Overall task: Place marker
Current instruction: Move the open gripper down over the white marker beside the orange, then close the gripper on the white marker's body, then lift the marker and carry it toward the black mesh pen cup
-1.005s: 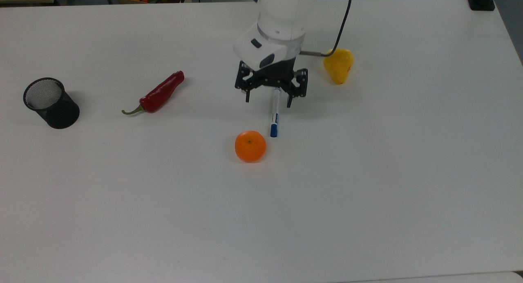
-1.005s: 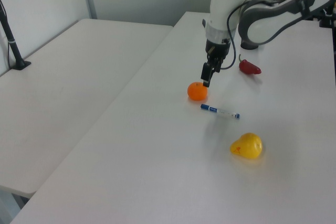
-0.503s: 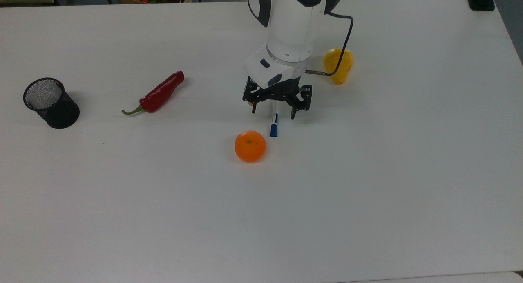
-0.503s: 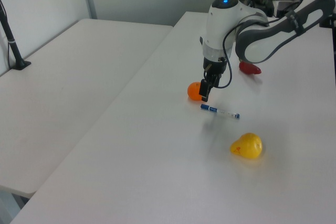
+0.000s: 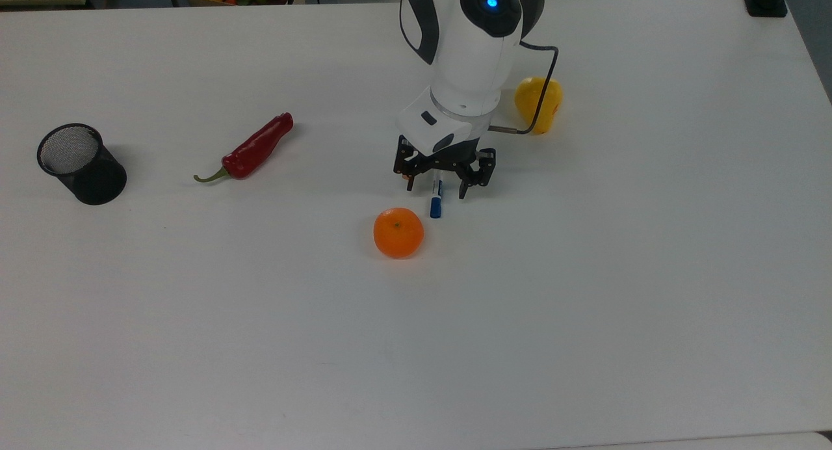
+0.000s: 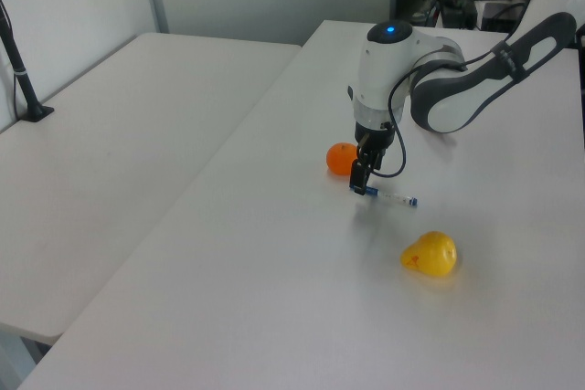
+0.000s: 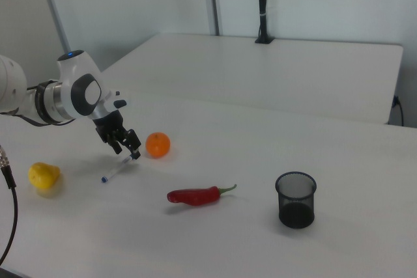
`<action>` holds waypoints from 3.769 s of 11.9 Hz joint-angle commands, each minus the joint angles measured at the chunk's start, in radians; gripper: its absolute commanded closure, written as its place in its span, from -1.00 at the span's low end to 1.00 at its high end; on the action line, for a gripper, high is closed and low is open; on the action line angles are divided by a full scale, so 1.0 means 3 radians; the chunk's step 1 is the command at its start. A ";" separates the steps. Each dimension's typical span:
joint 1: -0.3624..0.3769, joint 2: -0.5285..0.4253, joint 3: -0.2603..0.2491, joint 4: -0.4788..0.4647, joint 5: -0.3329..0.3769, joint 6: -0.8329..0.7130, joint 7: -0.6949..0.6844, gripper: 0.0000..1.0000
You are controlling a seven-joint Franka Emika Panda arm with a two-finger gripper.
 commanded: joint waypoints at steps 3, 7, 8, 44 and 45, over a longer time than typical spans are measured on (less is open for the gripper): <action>0.0035 0.0055 -0.0020 -0.0062 -0.0185 0.0099 0.0098 -0.22; 0.0035 0.0071 -0.0014 -0.0062 -0.0237 0.0099 0.0088 0.78; 0.0035 0.0066 -0.0014 -0.0062 -0.0242 0.0119 0.0088 0.99; -0.0844 -0.1520 -0.1103 0.0261 0.1230 -0.0583 -0.2320 1.00; -0.0874 -0.1494 -0.1124 0.0230 0.1230 -0.0414 -0.2330 1.00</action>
